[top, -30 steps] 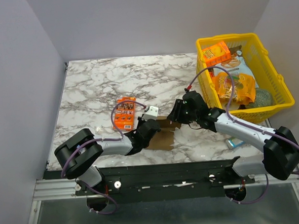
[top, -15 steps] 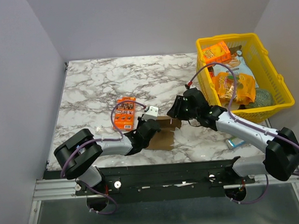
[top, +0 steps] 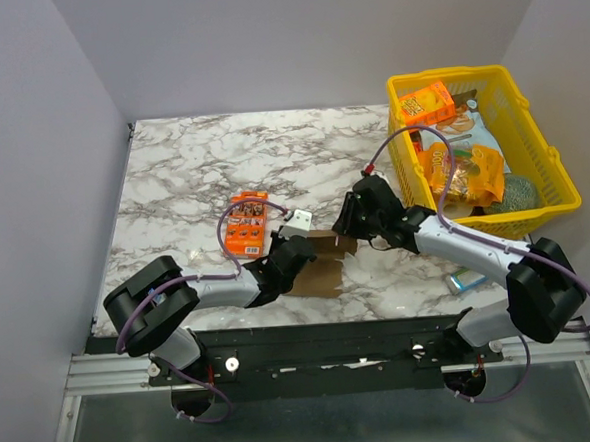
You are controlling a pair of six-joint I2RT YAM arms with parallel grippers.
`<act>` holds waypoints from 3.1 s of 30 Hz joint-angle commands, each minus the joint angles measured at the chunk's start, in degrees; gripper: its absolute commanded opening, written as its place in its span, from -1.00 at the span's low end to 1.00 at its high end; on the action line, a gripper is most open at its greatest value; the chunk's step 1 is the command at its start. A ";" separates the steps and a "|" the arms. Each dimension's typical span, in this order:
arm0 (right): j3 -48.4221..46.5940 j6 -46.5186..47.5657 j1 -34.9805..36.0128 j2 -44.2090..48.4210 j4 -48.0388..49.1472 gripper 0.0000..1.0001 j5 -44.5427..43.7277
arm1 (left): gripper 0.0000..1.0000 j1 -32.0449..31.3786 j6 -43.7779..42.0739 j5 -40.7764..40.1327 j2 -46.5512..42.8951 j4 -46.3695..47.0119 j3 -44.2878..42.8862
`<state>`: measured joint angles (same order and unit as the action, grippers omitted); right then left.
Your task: Fold the paper box
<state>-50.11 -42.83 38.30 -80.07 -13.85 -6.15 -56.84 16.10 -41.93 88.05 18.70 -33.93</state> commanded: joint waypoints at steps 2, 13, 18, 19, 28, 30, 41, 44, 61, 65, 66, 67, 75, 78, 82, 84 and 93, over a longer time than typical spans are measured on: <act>-1.66 0.38 0.46 -2.37 -1.62 -0.05 0.78 | -1.00 -0.55 -1.51 0.01 -0.25 -4.64 1.50; -0.08 -2.96 0.46 -3.94 2.07 -0.06 4.48 | -1.00 -0.90 -1.95 -0.34 -0.34 -4.64 1.41; 0.62 -6.55 0.37 -5.62 5.74 -0.06 8.43 | -1.00 -1.08 -1.95 -0.52 -0.16 -4.81 1.33; 1.58 -7.17 0.37 -5.62 6.54 -0.07 8.79 | -1.00 -1.17 -1.86 -0.52 -0.25 -4.81 1.33; 6.07 -15.35 -0.16 -3.51 13.40 -0.13 9.14 | -1.00 -1.26 -1.86 -0.78 -0.42 -4.81 1.41; 7.99 -17.71 -0.68 -2.99 15.93 -0.15 9.23 | -1.00 -1.26 -1.77 -0.87 -0.69 -4.81 1.59; 15.21 -25.54 -2.80 -0.87 26.93 -0.31 12.83 | -1.00 -1.26 -1.16 0.10 -2.88 -3.85 2.90; 16.26 -28.18 -3.23 -2.45 31.33 -0.36 15.03 | -1.00 -1.26 -1.07 0.36 -3.58 -3.49 3.43; 19.17 -32.76 -3.06 0.53 35.91 -0.89 10.99 | -1.00 -1.26 -0.54 1.06 -4.64 -3.85 3.61; 18.99 -31.62 -3.06 1.41 35.73 -0.88 10.11 | -1.00 -1.26 -0.02 1.07 -5.08 -4.02 3.61; 18.99 -30.40 -3.15 2.28 34.60 -0.72 9.24 | -1.00 -1.17 -0.01 0.54 -5.08 -4.02 3.52; 18.99 -29.69 -3.06 2.90 33.98 -0.61 8.88 | -1.00 -0.99 -0.01 0.19 -5.08 -4.28 3.44; 24.00 -18.45 -2.01 14.23 24.77 0.17 3.09 | -1.00 1.99 0.78 3.26 -5.43 -6.22 3.08; 24.27 -14.14 0.80 19.33 19.15 0.17 -0.50 | -1.00 3.22 1.13 5.01 -5.78 -6.66 3.08; 22.86 -11.40 7.99 21.54 14.03 0.04 -4.74 | -1.00 3.84 1.65 6.60 -6.66 -6.31 3.52; 20.85 -10.18 9.50 19.18 10.87 -0.01 -4.84 | -1.00 3.93 1.92 7.47 -7.71 -5.08 4.40; 13.12 -10.79 10.21 5.99 10.24 0.07 -2.81 | -1.00 5.07 3.23 10.99 -11.94 -2.62 7.21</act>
<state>-33.45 -54.83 48.29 -70.46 -1.34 -7.35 -52.82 18.26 -34.15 77.89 15.14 -28.18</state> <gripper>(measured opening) 0.531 0.141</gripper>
